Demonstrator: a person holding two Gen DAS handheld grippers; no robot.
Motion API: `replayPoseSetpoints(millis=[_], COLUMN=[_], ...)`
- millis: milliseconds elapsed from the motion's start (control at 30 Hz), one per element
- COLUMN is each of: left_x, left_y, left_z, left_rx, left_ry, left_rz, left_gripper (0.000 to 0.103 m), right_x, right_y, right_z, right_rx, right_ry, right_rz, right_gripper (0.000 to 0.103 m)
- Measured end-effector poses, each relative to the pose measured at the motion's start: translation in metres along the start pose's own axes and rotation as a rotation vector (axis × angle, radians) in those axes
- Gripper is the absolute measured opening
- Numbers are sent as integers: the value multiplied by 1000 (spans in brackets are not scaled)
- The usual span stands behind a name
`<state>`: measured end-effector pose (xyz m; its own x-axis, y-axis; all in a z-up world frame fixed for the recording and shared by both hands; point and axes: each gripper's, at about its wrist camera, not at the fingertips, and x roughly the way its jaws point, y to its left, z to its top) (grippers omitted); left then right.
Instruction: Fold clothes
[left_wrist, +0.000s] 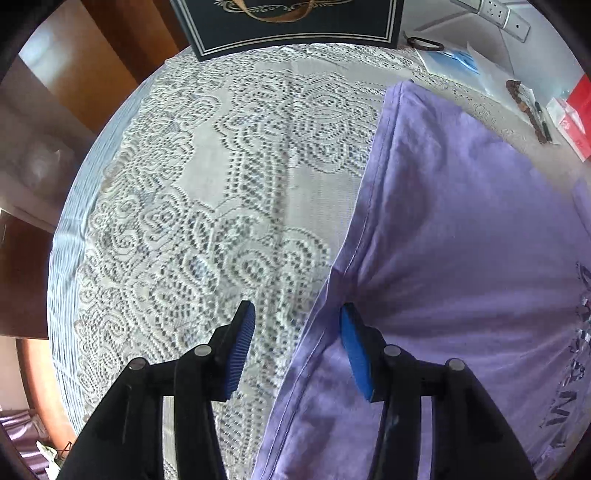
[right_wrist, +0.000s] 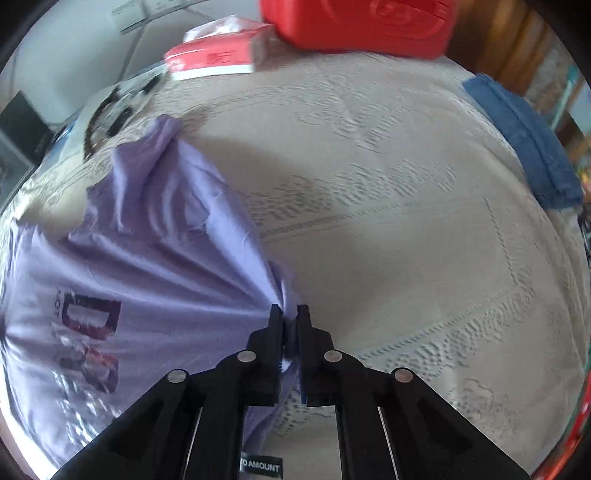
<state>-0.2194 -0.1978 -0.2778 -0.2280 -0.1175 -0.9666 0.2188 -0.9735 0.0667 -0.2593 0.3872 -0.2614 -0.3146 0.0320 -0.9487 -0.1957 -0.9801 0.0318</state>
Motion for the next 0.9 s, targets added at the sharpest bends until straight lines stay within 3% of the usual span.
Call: replayPoseSetpoints(millis=[33,67,200,233,333,400,467,700,900], left_x=[-6,-14,-44,-48,-52,-51,-45,-39,-39], left_y=[4,6,6,6,10,12,15,24,20], left_z=[-6,-15,-60,-72,-105,-124,-139,-161,-165], left_rx=[-5,-4,3,-4,-37,-58,-81,-79,32], left_ry=[-1,-3,-39,-39,-26,-14,3,12,-10], left_rz=[-15,-33,-55,-66,-76,-71,-59,-97,-152], left_gripper=[47,48,68,69,69,69,69,69,69], right_x=[-9,-18,-55,-59,-69,-72,-72,-79,-95], right_y=[-4,-7,-10,-8,1,5,7,-6,-14], right_z=[-5,-11,-45,-55,-85,-108,-128,-183,-232], right_rx=[11,22,23,11,-43,-92,-127,-98,48], right_ry=[-23,-46,-87,-80,-43,-12,17,64,17], right_rz=[21,41,196,225,292,318,338,375,391], right_gripper=[46,57,76,78,78,65,42,41,49])
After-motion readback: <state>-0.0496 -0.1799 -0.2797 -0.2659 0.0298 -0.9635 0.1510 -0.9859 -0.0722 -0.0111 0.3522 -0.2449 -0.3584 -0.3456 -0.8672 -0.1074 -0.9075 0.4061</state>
